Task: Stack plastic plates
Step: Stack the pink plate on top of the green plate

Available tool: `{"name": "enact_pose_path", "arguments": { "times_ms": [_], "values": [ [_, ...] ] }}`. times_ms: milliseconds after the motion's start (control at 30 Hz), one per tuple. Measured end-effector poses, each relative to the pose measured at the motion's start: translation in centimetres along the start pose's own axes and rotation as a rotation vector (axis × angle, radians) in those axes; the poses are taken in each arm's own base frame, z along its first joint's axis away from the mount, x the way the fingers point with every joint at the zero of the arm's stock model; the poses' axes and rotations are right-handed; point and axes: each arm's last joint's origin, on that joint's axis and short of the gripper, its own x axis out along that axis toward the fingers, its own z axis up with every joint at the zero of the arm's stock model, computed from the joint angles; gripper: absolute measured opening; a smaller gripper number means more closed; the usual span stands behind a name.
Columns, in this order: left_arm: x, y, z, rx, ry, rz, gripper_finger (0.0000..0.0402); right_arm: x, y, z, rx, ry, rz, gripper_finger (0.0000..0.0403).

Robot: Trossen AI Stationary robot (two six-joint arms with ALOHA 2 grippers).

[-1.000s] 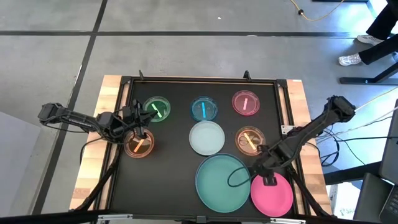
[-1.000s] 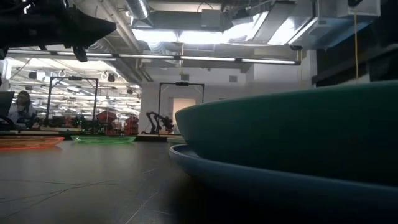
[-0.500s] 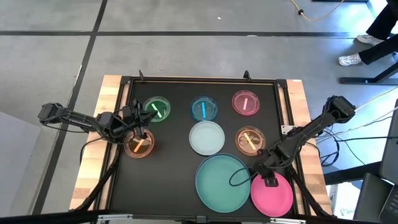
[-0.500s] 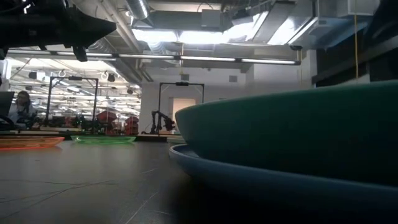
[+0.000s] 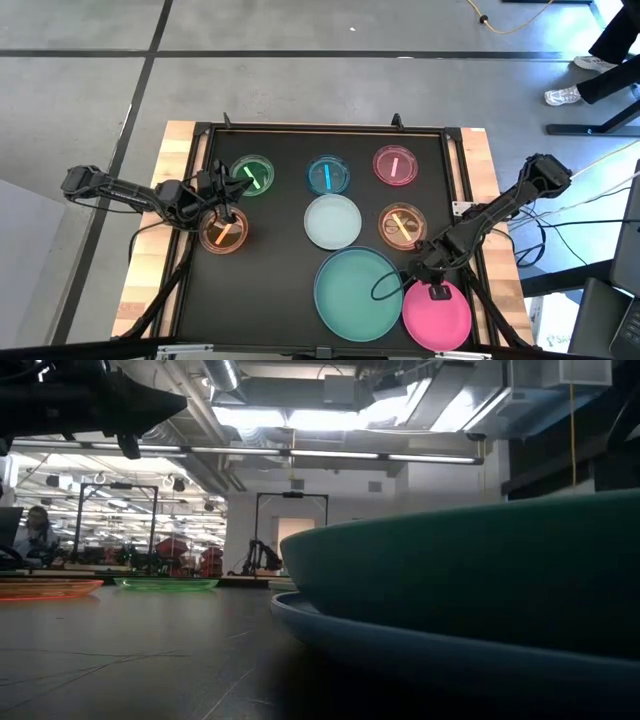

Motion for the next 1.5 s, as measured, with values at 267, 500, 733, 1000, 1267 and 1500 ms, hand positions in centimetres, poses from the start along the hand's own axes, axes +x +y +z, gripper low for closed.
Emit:
{"name": "enact_pose_path", "arguments": {
  "times_ms": [267,500,733,1000,1267,1500],
  "values": [
    [0.0,0.0,0.0,0.0,0.0,0.0,0.0002,-0.8,0.2,-0.3,-0.01,-0.006,0.047,0.0006],
    [0.0,0.0,0.0,0.001,0.002,0.0,0.0002,-3.2,0.8,-0.8,-0.012,-0.096,0.131,0.0004],
    [0.0,0.0,0.0,0.001,0.002,0.0,0.0002,-6.0,2.0,-0.2,-0.032,-0.265,0.143,0.0002],
    [0.0,0.0,0.0,0.001,0.001,0.0,0.0002,-8.7,2.0,2.7,0.03,-0.593,0.068,0.0004],
    [0.0,0.0,0.0,0.001,0.002,0.0,0.0002,-8.9,-0.4,5.4,0.13,-0.738,-0.063,0.0005],
    [0.0,0.0,0.0,0.001,0.002,0.0,0.0002,-6.4,-1.2,8.2,0.068,-0.742,-0.101,0.0005]
  ]
}}
